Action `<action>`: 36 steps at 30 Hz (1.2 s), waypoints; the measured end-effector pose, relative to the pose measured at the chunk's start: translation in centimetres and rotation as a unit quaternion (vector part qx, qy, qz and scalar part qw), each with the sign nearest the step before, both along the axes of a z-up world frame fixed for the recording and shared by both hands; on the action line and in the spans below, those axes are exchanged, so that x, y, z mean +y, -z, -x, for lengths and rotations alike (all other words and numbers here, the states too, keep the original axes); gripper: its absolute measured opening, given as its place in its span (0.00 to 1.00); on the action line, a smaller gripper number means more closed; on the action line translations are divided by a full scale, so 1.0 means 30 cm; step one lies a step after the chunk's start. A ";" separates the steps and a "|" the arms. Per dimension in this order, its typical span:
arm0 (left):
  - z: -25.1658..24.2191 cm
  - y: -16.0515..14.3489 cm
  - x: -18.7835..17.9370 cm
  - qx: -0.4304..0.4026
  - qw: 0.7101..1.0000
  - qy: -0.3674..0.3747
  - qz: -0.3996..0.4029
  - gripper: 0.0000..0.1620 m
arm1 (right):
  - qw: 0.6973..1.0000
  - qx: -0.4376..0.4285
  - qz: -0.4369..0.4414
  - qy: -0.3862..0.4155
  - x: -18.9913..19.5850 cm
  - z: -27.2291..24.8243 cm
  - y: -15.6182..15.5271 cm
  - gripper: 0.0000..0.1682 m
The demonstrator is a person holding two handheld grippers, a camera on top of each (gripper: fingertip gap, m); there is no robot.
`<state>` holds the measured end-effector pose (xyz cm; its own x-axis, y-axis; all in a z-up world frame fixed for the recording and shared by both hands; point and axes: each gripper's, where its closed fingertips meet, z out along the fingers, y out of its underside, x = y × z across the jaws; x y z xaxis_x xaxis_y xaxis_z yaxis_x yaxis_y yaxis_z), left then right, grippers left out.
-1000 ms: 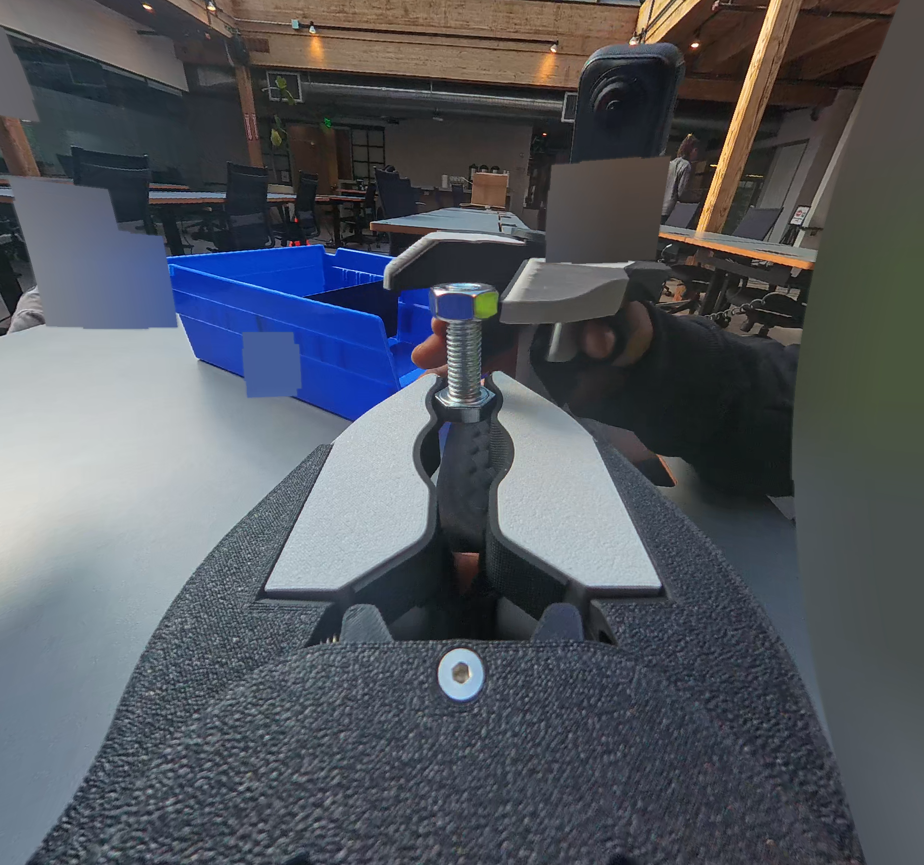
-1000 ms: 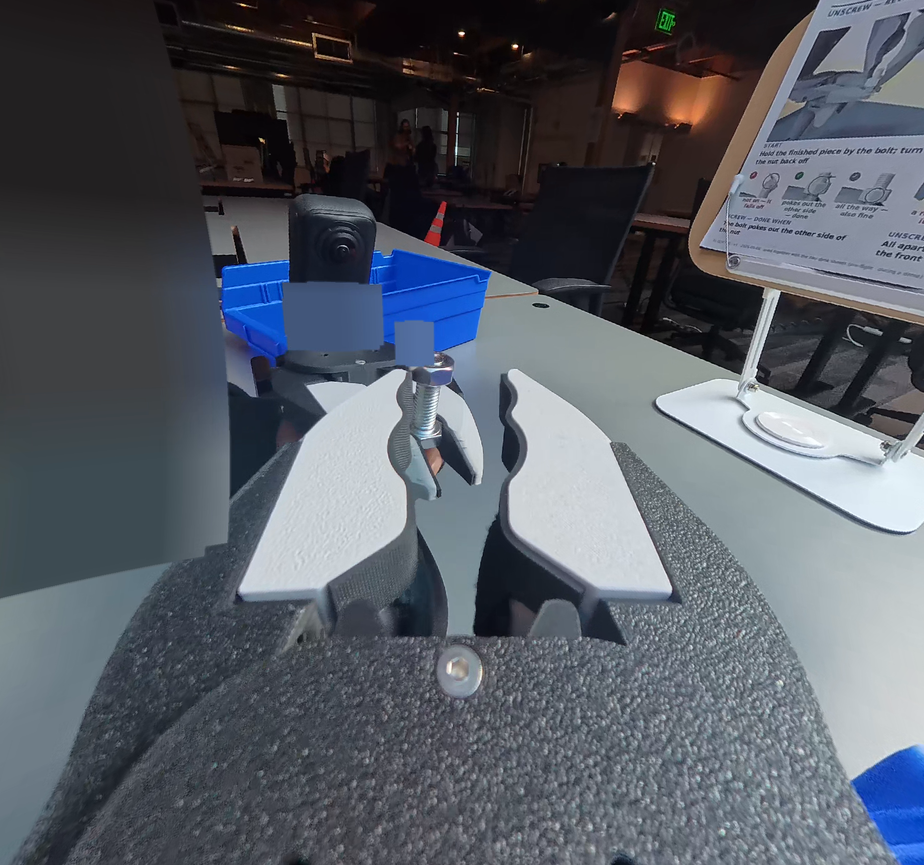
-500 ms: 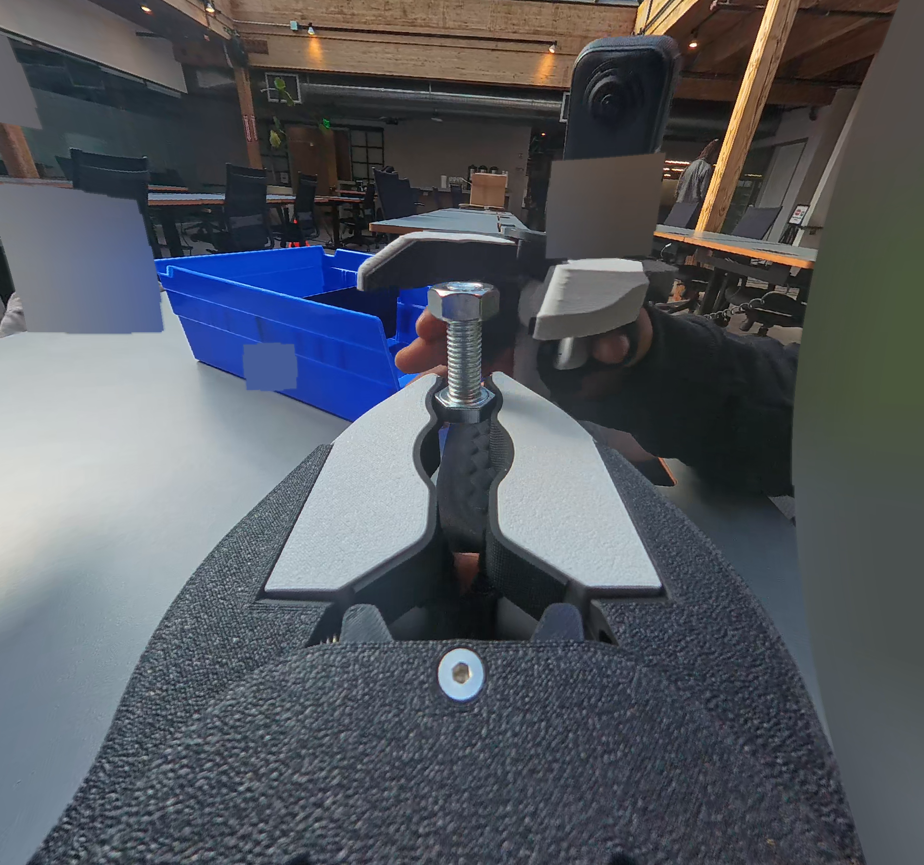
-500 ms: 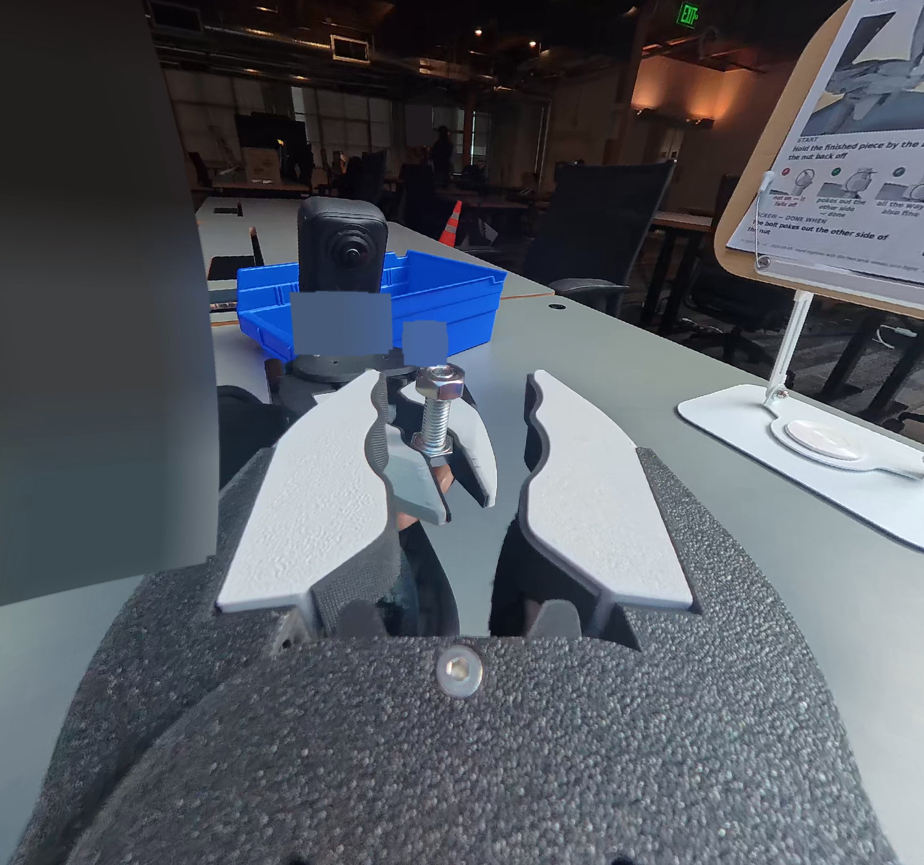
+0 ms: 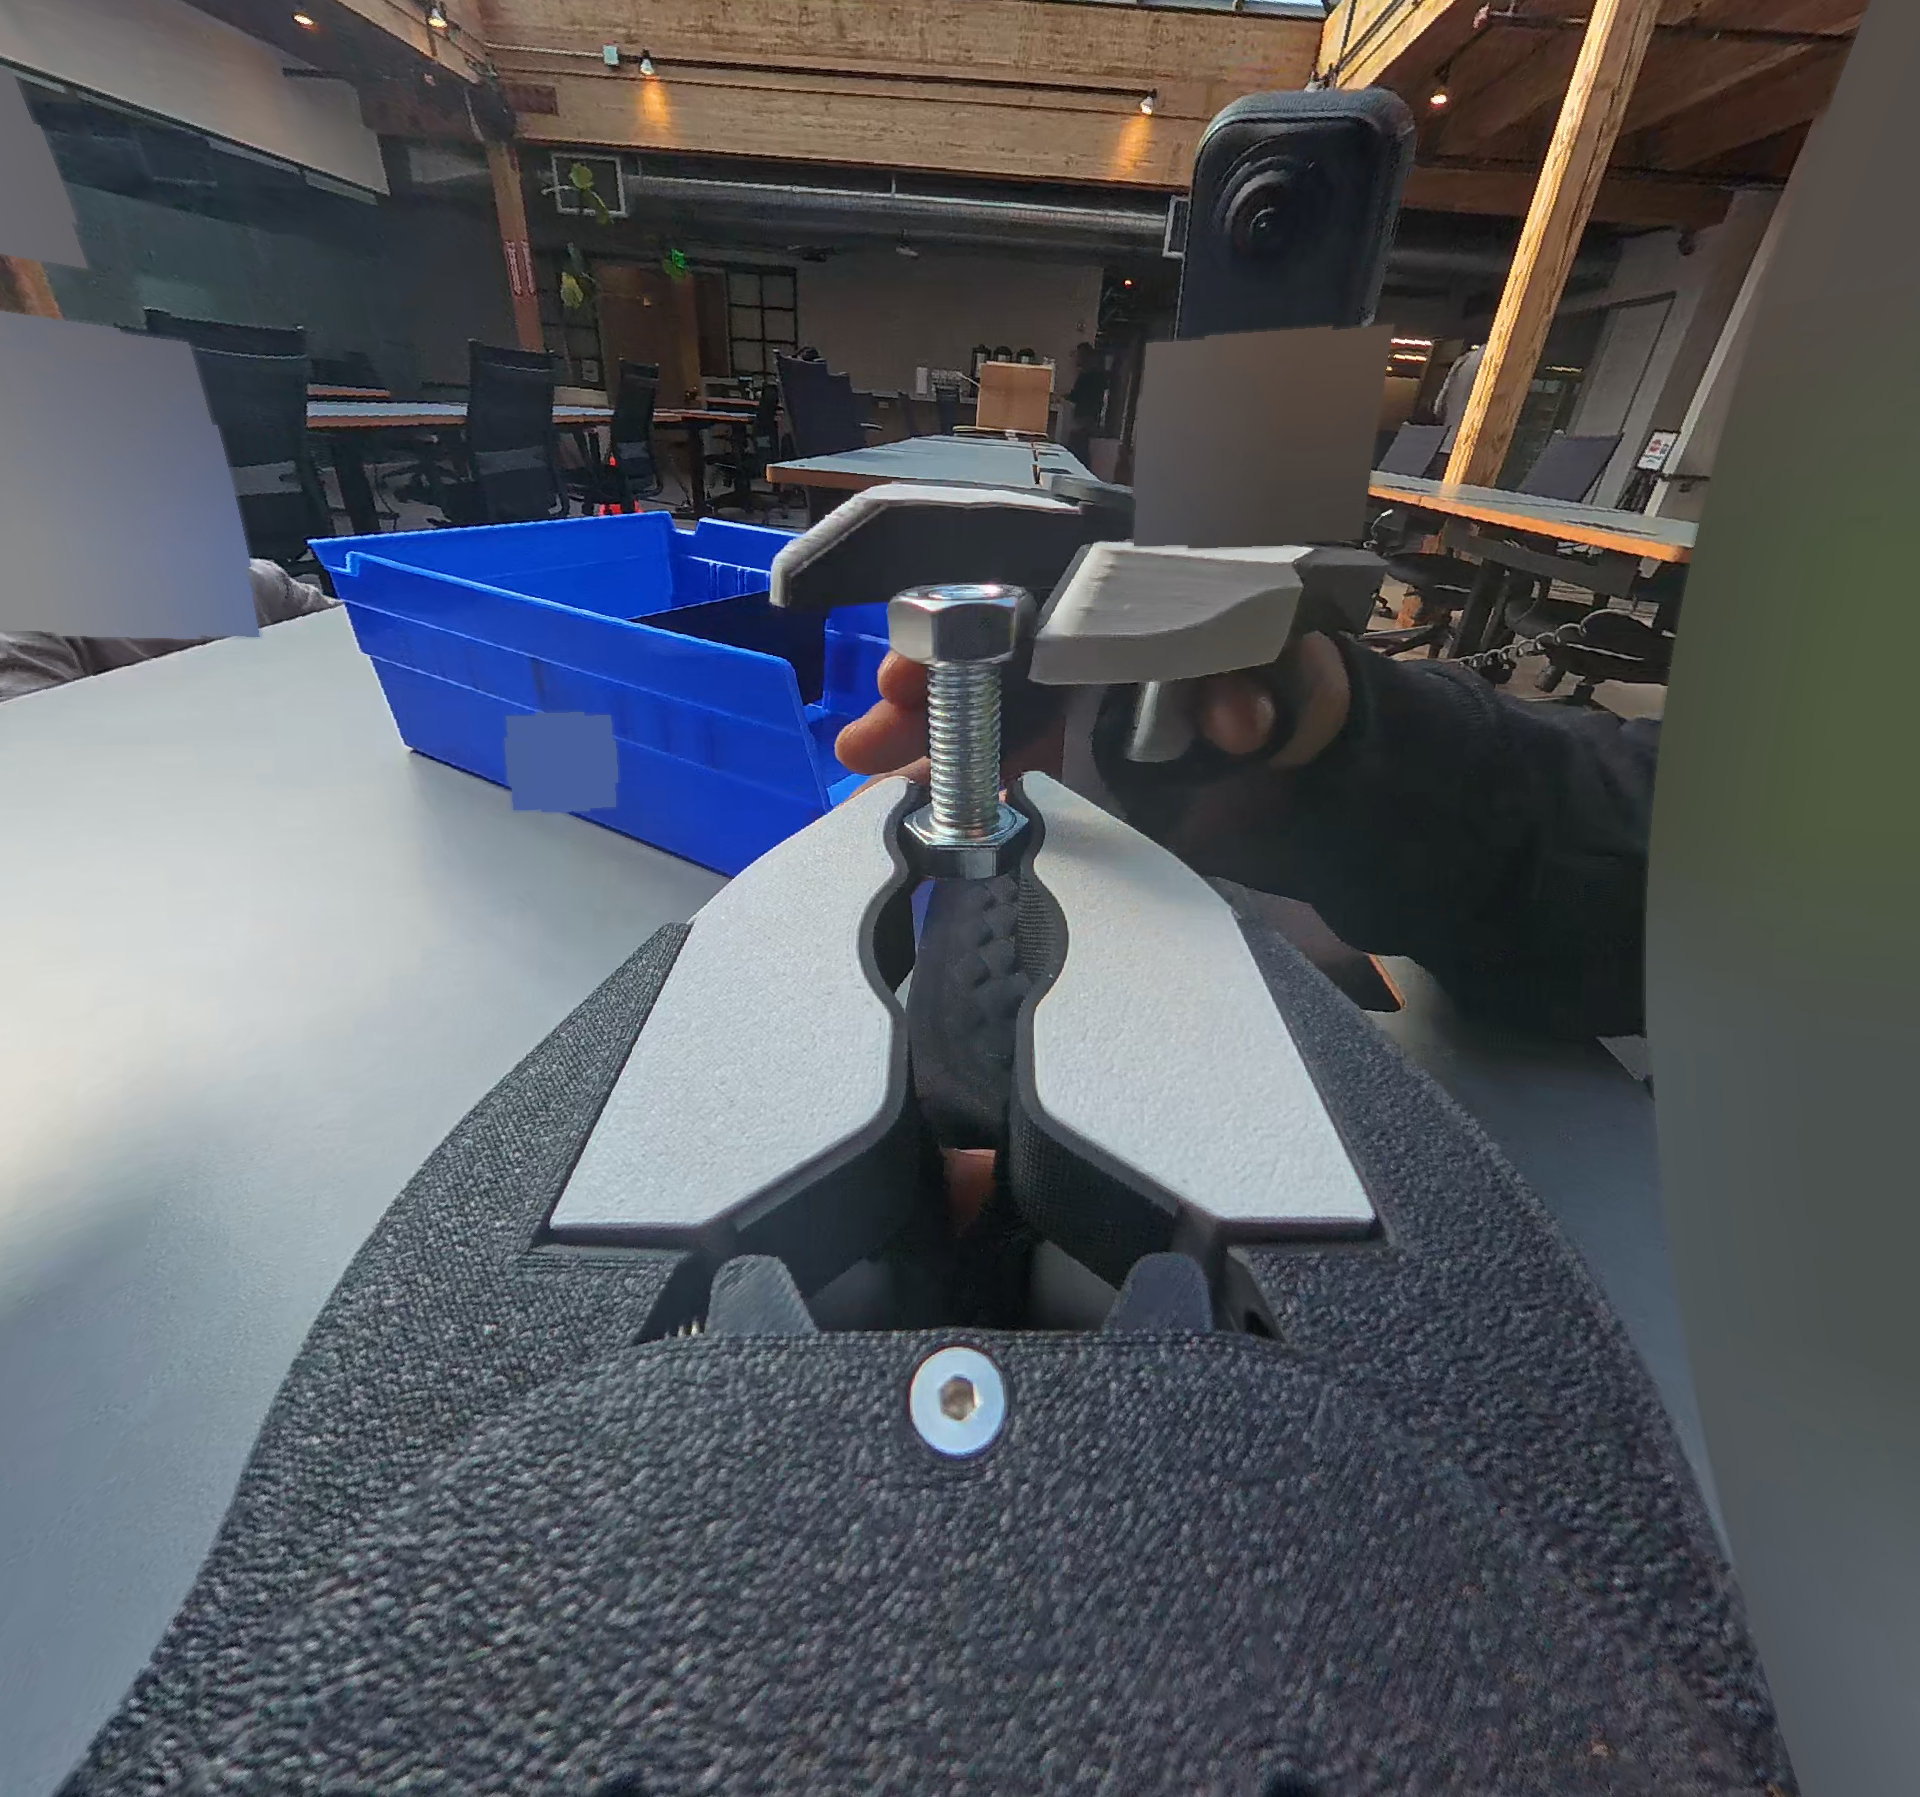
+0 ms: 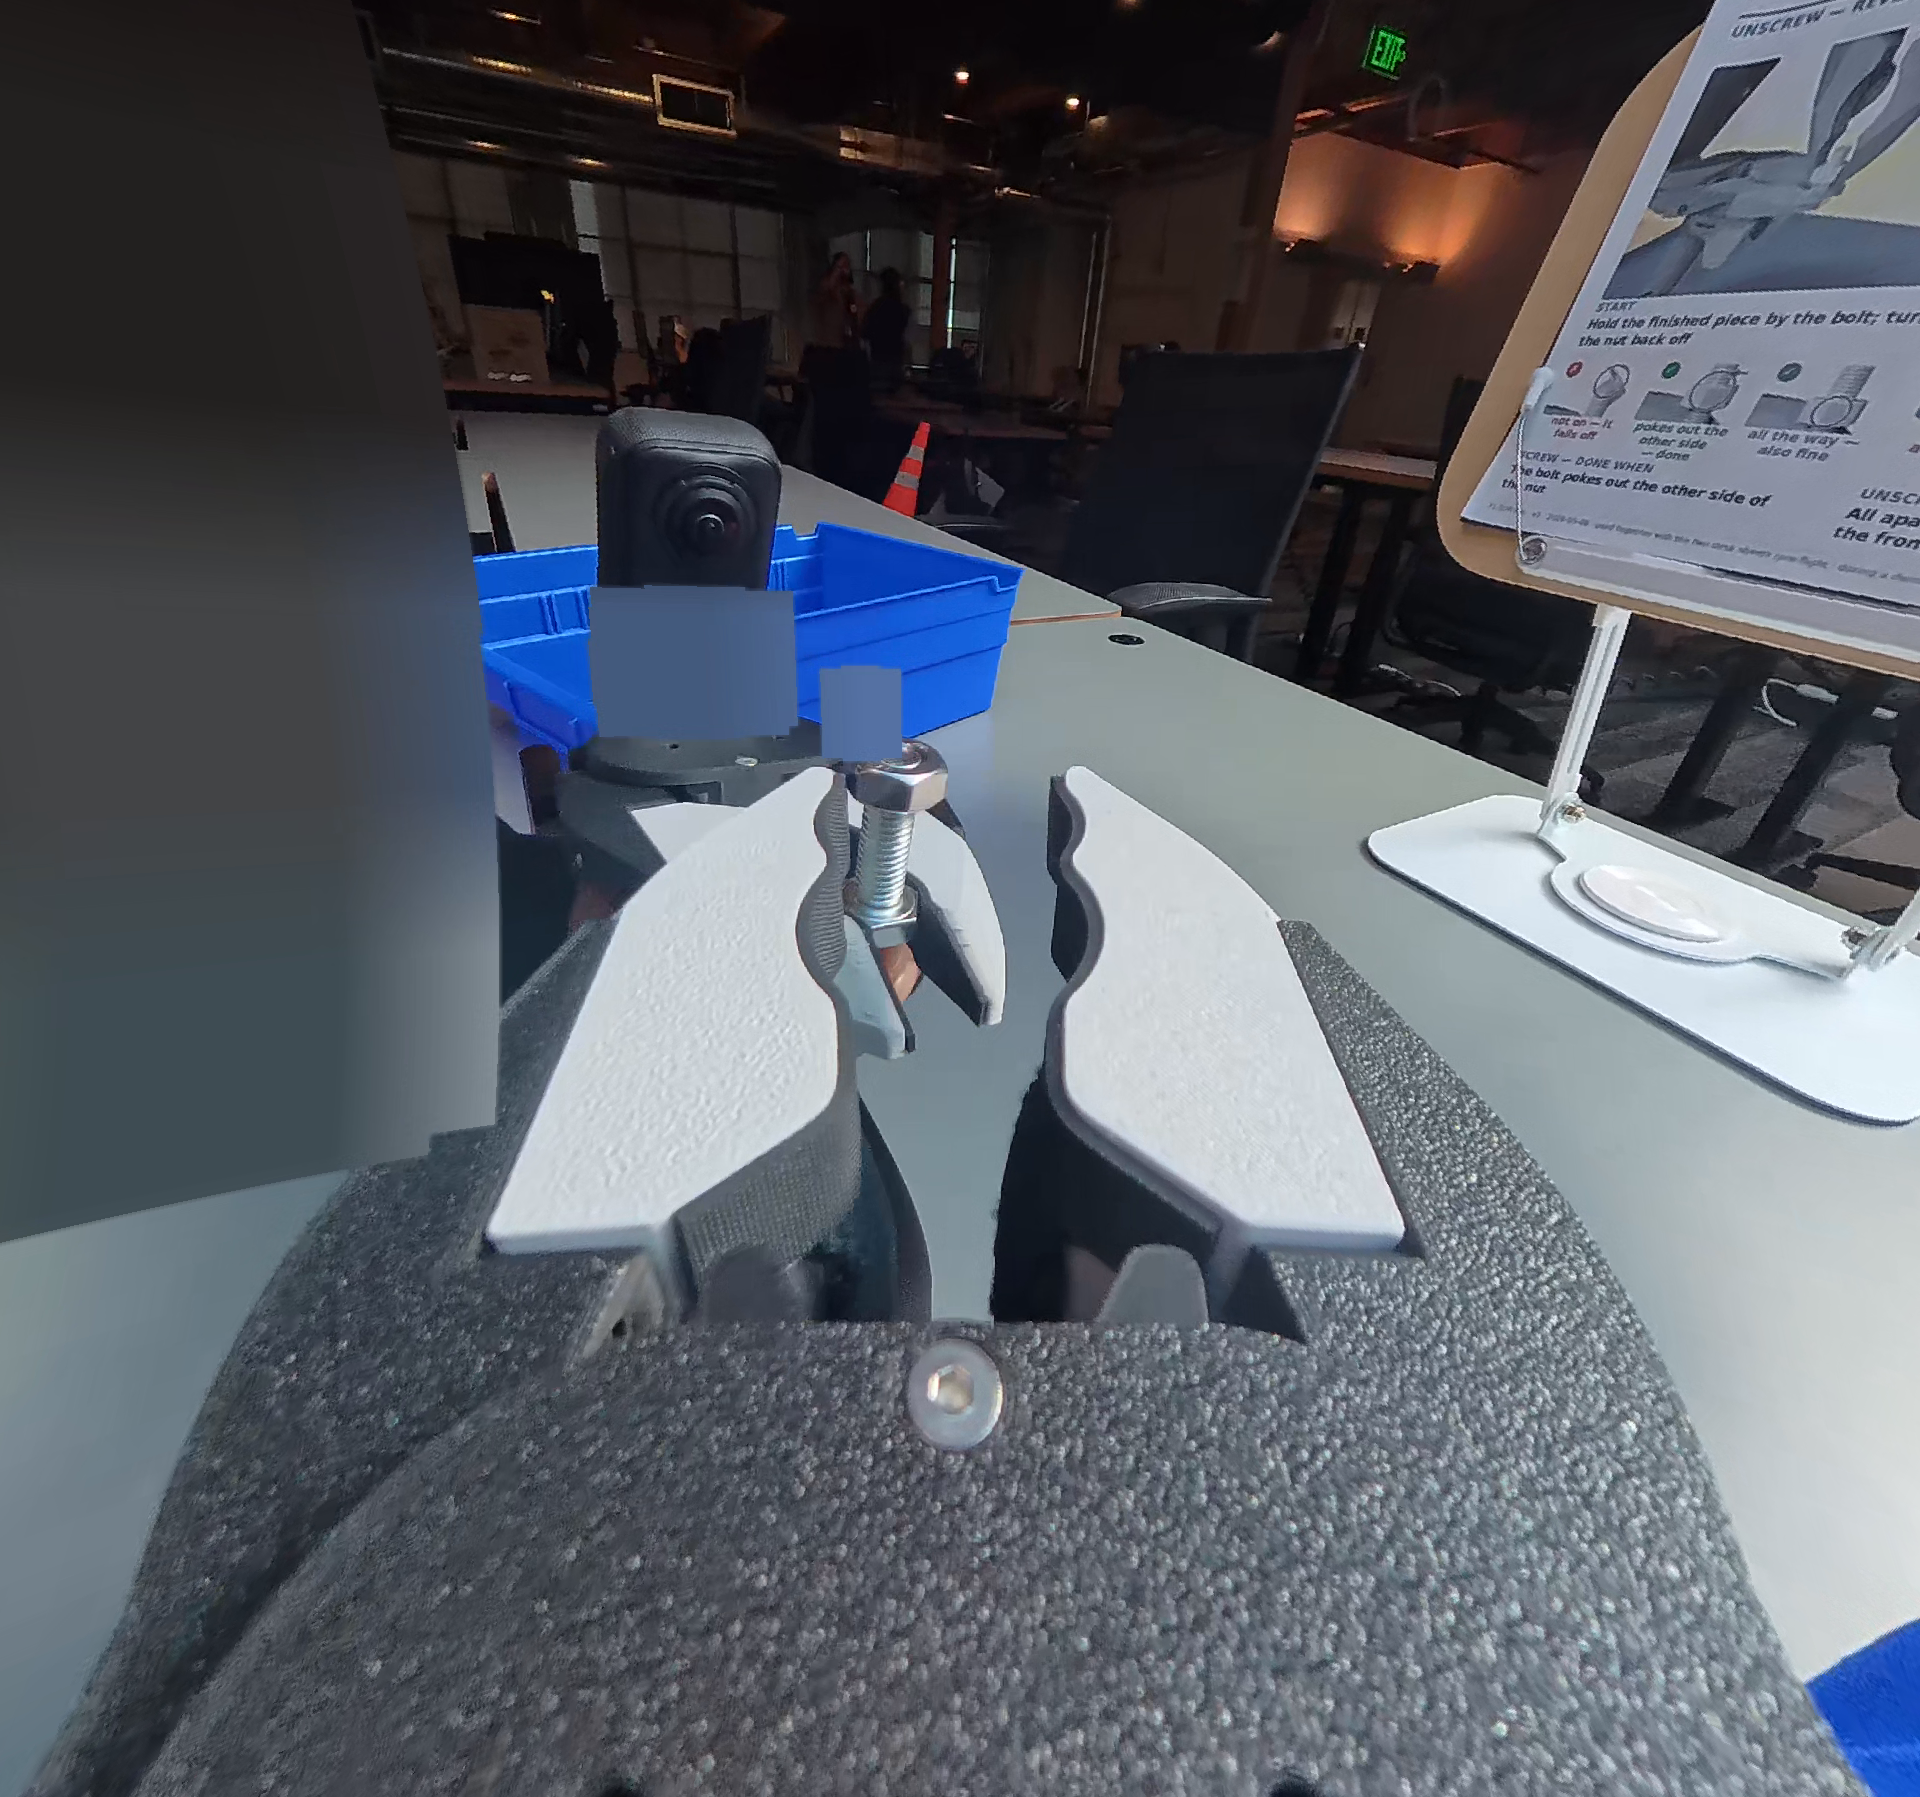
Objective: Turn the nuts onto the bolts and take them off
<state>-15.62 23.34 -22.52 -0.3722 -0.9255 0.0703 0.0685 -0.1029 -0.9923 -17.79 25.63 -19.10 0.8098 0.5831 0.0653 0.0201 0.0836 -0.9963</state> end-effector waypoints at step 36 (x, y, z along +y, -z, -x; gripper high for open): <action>0.001 -0.003 0.002 -0.002 1.000 0.000 0.003 0.09 | 1.000 -0.009 -0.005 0.000 -0.019 -0.019 -0.003 0.05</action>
<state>-15.65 23.40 -22.42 -0.3727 -0.9249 0.0747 0.0727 -0.1094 -0.9913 -17.22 25.05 -19.00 0.8086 0.5821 0.0855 0.0386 0.0926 -0.9950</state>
